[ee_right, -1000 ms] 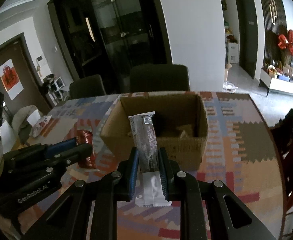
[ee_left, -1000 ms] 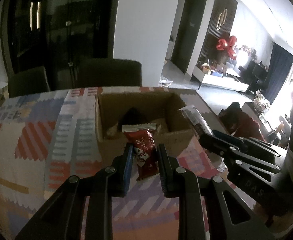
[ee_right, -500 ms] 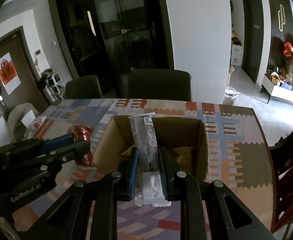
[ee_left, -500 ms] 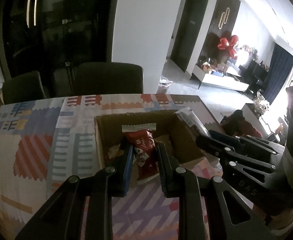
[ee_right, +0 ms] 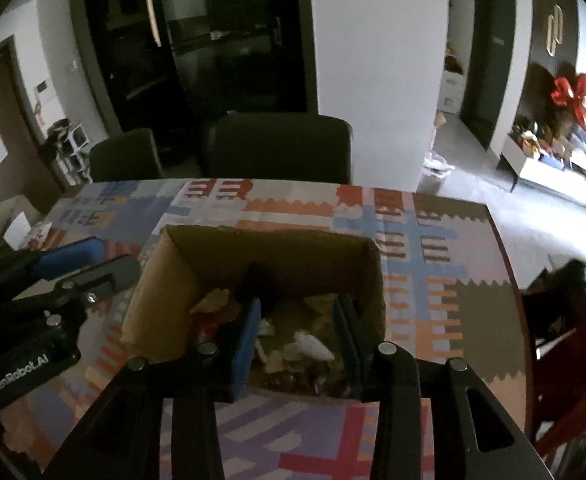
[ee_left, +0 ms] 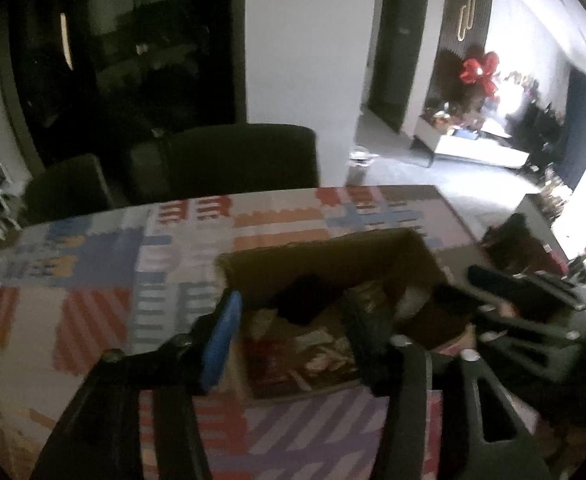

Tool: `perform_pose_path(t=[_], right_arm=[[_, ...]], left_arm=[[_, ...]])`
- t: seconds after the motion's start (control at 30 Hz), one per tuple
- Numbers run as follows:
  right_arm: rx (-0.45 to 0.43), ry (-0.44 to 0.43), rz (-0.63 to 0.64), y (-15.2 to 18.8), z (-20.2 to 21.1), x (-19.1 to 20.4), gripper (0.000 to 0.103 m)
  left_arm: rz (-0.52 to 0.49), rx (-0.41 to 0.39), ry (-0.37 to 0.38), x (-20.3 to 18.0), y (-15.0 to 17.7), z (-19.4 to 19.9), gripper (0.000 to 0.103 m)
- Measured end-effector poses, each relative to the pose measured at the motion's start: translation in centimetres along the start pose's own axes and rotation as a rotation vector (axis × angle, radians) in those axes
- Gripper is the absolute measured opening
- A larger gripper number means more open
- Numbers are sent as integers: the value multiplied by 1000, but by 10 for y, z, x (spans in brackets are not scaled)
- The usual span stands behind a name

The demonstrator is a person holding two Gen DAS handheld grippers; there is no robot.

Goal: Organize snacks

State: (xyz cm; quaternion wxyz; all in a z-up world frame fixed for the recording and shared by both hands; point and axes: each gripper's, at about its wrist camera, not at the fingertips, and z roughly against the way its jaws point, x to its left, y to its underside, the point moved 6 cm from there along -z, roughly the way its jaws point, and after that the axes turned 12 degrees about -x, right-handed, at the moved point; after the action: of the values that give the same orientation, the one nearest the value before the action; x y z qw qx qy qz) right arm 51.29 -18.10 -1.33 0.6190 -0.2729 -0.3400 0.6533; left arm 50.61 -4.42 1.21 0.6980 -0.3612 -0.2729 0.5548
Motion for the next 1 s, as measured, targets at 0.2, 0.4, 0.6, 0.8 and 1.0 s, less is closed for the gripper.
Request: perform_pose_path(t=[0.2, 0.4, 0.6, 0.8, 1.0], right_arm=[[-37, 47, -36, 13, 32, 1, 55], [-82, 75, -43, 28, 75, 11, 63], [-152, 110, -42, 39, 125, 15, 67], [-181, 106, -50, 54, 164, 15, 76], [-189, 77, -39, 73, 197, 16, 76]], left_arm=[[-8, -49, -36, 5, 12, 31, 66], [4, -100, -30, 6, 24, 73, 77], [3, -140, -38, -1, 41, 119, 85], [-18, -196, -63, -10, 55, 162, 91], [7, -245, -101, -19, 70, 206, 97]])
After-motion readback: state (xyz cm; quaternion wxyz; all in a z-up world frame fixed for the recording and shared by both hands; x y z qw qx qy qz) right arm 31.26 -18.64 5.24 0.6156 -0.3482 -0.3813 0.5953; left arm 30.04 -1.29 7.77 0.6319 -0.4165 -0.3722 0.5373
